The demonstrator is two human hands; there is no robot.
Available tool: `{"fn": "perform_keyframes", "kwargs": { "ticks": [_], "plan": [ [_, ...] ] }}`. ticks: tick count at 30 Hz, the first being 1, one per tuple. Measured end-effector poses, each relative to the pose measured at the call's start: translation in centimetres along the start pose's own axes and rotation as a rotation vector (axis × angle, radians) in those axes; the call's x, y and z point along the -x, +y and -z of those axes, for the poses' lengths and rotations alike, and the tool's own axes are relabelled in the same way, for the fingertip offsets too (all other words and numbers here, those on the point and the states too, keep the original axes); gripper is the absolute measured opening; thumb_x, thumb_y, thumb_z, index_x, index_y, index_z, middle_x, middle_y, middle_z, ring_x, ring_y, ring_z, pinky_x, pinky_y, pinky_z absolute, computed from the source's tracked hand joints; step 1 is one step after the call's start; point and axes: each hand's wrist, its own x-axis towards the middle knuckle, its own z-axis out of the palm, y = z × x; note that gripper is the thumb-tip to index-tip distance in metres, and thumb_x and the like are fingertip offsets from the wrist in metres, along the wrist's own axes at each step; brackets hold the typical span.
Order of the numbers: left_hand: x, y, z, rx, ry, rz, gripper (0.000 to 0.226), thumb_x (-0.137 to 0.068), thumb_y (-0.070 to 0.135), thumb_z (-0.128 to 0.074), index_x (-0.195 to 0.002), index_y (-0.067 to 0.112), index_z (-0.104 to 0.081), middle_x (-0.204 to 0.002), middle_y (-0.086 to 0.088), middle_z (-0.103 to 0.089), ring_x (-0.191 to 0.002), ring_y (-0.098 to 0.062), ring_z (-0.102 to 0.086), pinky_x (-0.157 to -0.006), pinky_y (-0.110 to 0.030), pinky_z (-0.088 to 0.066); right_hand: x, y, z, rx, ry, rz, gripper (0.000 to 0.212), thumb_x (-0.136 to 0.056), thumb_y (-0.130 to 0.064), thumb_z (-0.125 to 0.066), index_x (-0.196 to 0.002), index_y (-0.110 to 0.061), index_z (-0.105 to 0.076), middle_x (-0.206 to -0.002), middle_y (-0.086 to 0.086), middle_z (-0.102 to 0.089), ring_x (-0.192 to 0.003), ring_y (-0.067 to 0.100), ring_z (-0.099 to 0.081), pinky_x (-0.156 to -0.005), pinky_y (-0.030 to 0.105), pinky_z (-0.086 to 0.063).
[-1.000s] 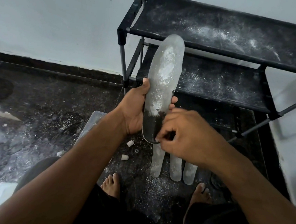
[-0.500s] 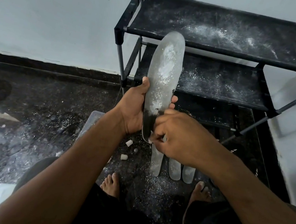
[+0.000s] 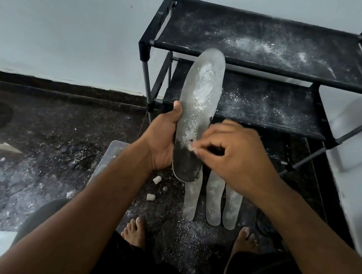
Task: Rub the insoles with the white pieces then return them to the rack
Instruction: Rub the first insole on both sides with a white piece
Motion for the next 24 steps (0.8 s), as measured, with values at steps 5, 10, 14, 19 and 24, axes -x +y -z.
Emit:
{"fn": "perform_keyframes", "kwargs": {
  "ticks": [5,10,14,19,24],
  "plan": [
    [0.0,-0.6,-0.3,-0.042,-0.022,0.018,0.068,-0.107,0.058,-0.032,-0.133,0.001,-0.059,-0.121,-0.024,-0.069,-0.107,-0.034,-0.069,-0.095,-0.045,-0.059,-0.2,-0.2,-1.5,0.07,-0.142,0.03,0.01,-0.084,-0.02,-0.074,-0.093,-0.021,-0.077,-0.085,-0.013,-0.062,-0.085,0.001,-0.05,-0.084,0.024,-0.045],
    [0.1,-0.5,-0.2,-0.022,-0.062,0.008,0.061,-0.109,0.051,-0.035,-0.136,0.002,-0.059,-0.119,-0.02,-0.07,-0.103,-0.031,-0.069,-0.097,-0.045,-0.055,-0.5,0.9,-0.2,0.117,0.13,0.047,0.015,-0.086,-0.024,-0.072,-0.099,-0.019,-0.076,-0.089,-0.011,-0.064,-0.086,0.006,-0.049,-0.077,0.023,-0.042],
    [-0.2,-0.9,0.0,-0.054,-0.043,-0.003,0.061,-0.109,0.051,-0.033,-0.133,0.002,-0.061,-0.126,-0.023,-0.069,-0.113,-0.034,-0.07,-0.1,-0.045,-0.056,-0.7,0.6,-1.5,0.199,0.001,0.046,0.016,-0.09,-0.025,-0.063,-0.1,-0.018,-0.075,-0.093,-0.01,-0.06,-0.093,0.0,-0.038,-0.082,0.018,-0.036],
    [-0.1,-0.9,0.1,-0.035,-0.041,-0.01,0.062,-0.109,0.051,-0.034,-0.131,0.002,-0.063,-0.115,-0.02,-0.071,-0.1,-0.03,-0.07,-0.093,-0.043,-0.055,-0.6,0.6,-1.4,0.039,0.098,0.086,0.017,-0.089,-0.027,-0.067,-0.101,-0.019,-0.076,-0.091,-0.009,-0.065,-0.091,0.005,-0.049,-0.08,0.025,-0.044],
    [0.1,-1.1,0.0,-0.039,-0.055,-0.019,0.061,-0.11,0.047,-0.032,-0.132,0.001,-0.064,-0.122,-0.022,-0.069,-0.106,-0.032,-0.07,-0.102,-0.047,-0.051,-0.8,0.9,-1.9,0.227,0.021,0.1,0.018,-0.089,-0.011,-0.068,-0.106,-0.013,-0.074,-0.097,-0.004,-0.059,-0.1,0.011,-0.044,-0.085,0.033,-0.049]
  ]
}}
